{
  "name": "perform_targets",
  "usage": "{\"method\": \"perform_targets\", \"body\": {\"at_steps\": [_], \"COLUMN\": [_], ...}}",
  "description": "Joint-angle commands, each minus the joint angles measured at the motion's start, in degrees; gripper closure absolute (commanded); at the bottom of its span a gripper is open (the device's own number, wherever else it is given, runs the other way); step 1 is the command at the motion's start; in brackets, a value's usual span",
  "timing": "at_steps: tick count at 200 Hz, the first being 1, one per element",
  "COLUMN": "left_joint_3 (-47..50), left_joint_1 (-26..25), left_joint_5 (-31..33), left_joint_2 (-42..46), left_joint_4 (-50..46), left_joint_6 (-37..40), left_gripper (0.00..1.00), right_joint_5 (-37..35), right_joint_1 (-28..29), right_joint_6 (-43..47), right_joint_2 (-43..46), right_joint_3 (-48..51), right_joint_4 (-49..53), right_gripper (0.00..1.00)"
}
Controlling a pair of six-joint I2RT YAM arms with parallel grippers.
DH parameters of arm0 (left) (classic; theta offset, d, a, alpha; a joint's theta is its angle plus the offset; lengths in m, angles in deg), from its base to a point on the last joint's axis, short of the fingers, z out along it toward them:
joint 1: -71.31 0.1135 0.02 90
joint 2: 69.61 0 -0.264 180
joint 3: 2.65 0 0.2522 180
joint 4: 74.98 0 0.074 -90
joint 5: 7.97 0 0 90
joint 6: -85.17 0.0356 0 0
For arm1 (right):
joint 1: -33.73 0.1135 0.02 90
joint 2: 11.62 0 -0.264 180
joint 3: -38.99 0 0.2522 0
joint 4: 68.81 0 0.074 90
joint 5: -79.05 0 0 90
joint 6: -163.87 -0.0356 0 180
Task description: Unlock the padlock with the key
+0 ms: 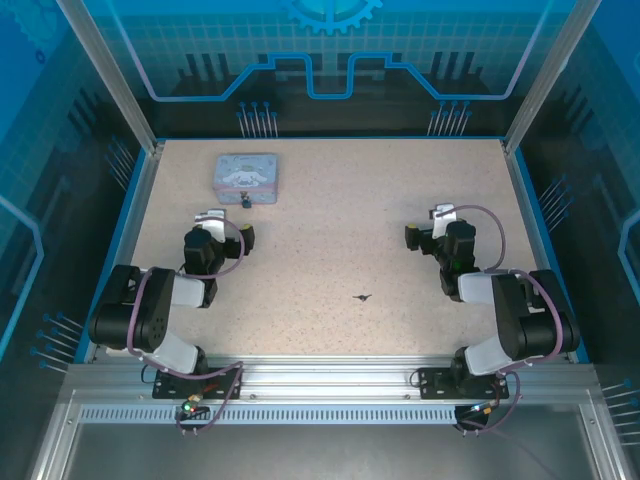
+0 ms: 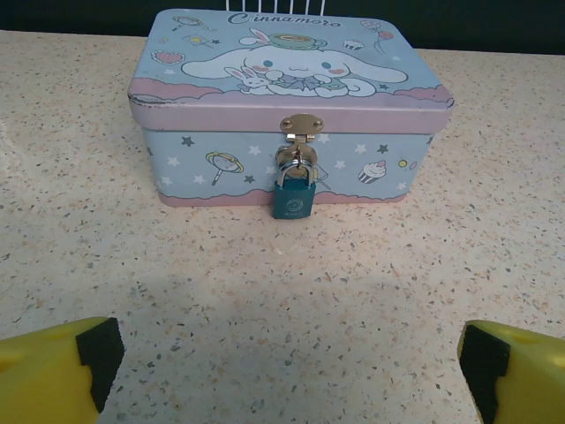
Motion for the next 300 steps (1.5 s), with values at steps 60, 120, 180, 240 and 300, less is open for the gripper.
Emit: {"method": "perform_targets", "body": {"at_steps": [60, 120, 180, 240, 300], "left_joint_3": [-1.65, -3.01, -3.44, -3.55, -9.44], "left_joint_1": [0.3, 1.02, 1.01, 1.46, 1.03], "left_joint_5": [0.66, 0.75, 0.62, -0.36, 2.62], "left_joint_2": [0.06, -0.01, 0.0, -0.1, 11.06], "left_joint_4": [-0.67, -3.2, -4.07, -4.18, -22.57], "left_joint_6": [0.23, -0.6, -0.48, -0.94, -1.41], "left_gripper": [0.01, 0.01, 0.01, 0.01, 0.01], "right_joint_5": [1.57, 1.56, 2.79, 3.63, -0.52], "right_joint_1": [-0.66, -0.62, -1.21, -1.56, 0.28], "right_joint_6": [1.13, 1.08, 0.95, 0.77, -1.97], "right_joint_2": [-0.73, -0.68, -0.6, -0.6, 15.32], "right_joint_3": [-1.34, -1.35, -1.44, -1.39, -8.44], "right_joint_4": [-0.09, -0.07, 0.2, 0.03, 24.05], "right_gripper": [0.0, 0.0, 0.0, 0.0, 0.0]}}
